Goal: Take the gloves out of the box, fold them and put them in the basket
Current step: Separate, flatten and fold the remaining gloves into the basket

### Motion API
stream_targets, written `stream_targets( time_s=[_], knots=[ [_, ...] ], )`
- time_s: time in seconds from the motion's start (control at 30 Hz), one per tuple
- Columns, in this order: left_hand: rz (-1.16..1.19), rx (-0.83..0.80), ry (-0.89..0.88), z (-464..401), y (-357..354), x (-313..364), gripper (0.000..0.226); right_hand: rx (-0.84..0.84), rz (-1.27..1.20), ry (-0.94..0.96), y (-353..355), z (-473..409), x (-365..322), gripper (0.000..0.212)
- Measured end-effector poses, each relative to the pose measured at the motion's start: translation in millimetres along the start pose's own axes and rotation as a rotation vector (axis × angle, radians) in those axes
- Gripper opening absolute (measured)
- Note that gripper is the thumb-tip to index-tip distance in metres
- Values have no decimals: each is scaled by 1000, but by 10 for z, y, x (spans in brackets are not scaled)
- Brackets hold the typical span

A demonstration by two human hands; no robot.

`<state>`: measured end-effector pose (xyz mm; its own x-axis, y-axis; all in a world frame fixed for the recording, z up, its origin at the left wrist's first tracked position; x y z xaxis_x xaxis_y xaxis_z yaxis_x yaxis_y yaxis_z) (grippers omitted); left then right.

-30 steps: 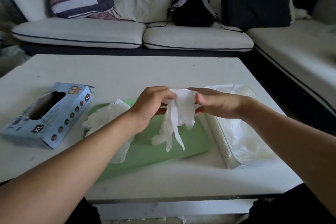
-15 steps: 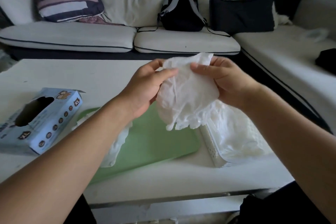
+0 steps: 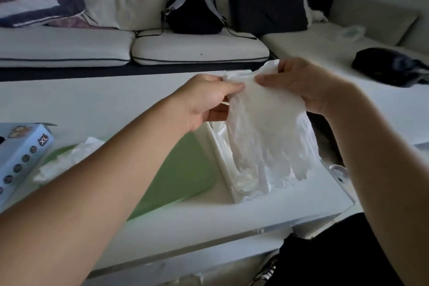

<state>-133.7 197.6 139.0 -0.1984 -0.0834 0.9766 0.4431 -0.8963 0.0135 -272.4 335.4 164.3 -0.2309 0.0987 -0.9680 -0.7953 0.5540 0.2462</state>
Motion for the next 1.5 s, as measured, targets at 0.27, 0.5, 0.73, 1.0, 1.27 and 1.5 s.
stream_targets(
  time_s=[0.27, 0.5, 0.73, 1.0, 1.27, 1.5],
  knots=[
    [-141, 200, -341, -436, 104, 217, 32, 237, -82, 330, 208, -277, -20, 10],
    [-540, 197, -411, -512, 105, -383, 34, 80, 215, 185, 260, -238, 542, 12],
    [-1021, -52, -277, -263, -49, -1059, 8, -475, 770, -153, 117, 62, 1041, 15],
    [-1339, -242, -189, -63, -273, -924, 18, -742, 1017, -266, -44, 160, 893, 17],
    [-1205, 55, -323, -295, -266, -699, 31, -302, 966, 40, -112, -106, 716, 23],
    [-1546, -54, 43, -429, -489, -919, 43, -610, 1257, -156, -375, -272, 1207, 128]
  ],
)
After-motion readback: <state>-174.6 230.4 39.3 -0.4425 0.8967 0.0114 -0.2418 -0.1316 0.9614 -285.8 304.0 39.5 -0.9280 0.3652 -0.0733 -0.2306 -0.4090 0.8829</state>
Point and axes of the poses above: each hand's wrist, its own z-axis away from the middle knuckle, its own y-axis out of the back of the hand, x = y × z, the point moved 2 cm from there along -z, towards the middle knuckle, and after that the axes turned 5 degrees about y, right-handed, at the moved point
